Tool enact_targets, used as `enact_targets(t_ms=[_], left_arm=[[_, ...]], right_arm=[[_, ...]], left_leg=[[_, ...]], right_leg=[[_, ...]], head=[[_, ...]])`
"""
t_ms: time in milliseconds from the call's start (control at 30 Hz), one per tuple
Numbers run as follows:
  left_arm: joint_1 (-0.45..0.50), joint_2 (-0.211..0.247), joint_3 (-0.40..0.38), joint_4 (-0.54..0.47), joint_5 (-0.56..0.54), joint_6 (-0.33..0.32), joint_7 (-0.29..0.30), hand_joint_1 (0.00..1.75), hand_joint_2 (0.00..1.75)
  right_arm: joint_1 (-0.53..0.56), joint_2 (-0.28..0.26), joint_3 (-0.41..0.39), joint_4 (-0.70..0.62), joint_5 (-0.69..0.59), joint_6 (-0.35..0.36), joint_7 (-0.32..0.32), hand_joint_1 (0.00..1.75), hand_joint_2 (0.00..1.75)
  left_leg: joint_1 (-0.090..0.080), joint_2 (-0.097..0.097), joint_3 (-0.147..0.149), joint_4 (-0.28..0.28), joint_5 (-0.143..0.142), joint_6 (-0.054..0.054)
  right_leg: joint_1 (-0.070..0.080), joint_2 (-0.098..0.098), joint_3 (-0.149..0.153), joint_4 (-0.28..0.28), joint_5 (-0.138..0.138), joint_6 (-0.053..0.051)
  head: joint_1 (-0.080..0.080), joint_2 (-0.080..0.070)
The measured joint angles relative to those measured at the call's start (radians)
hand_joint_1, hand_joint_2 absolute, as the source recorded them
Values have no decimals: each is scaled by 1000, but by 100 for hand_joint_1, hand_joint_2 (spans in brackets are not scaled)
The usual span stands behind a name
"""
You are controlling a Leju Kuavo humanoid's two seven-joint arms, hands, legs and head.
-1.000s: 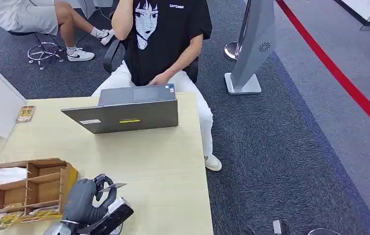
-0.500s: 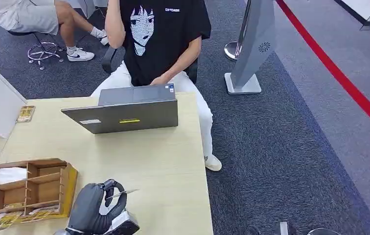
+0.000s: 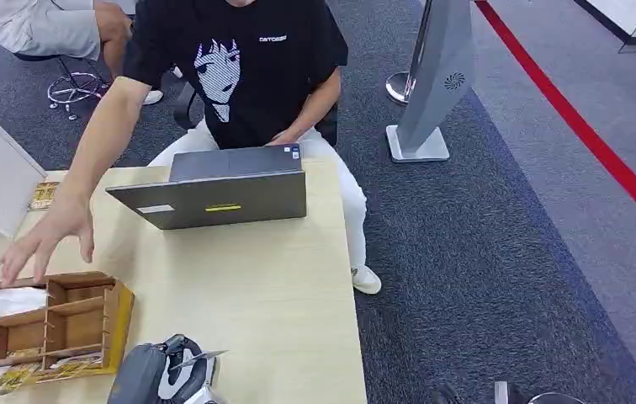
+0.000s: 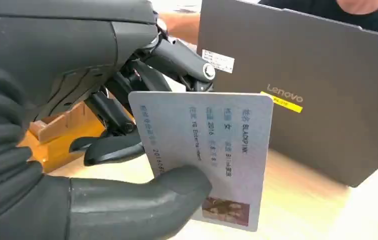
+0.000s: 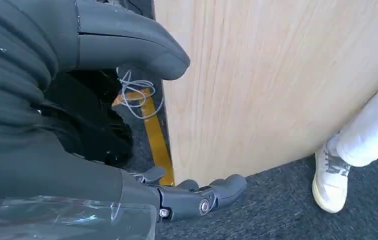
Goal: Pass the card to the sensor for recognition and then transmit it.
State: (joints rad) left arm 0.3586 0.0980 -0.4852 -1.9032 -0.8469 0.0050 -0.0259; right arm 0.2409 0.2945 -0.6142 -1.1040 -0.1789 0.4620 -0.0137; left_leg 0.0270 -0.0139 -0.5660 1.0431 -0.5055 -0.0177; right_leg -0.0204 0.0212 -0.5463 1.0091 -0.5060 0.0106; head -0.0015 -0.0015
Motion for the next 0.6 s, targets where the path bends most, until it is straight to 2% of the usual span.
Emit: enact_targets(t_ms=[600], left_arm=[[13, 8, 7, -10, -29, -3, 11, 175, 175]], right_arm=[[3, 2, -6, -10, 0, 0, 2, 0, 175]], left_leg=[[0, 0, 0, 0, 0, 0]], right_leg=[[0, 0, 0, 0, 0, 0]], head=[[0, 0]])
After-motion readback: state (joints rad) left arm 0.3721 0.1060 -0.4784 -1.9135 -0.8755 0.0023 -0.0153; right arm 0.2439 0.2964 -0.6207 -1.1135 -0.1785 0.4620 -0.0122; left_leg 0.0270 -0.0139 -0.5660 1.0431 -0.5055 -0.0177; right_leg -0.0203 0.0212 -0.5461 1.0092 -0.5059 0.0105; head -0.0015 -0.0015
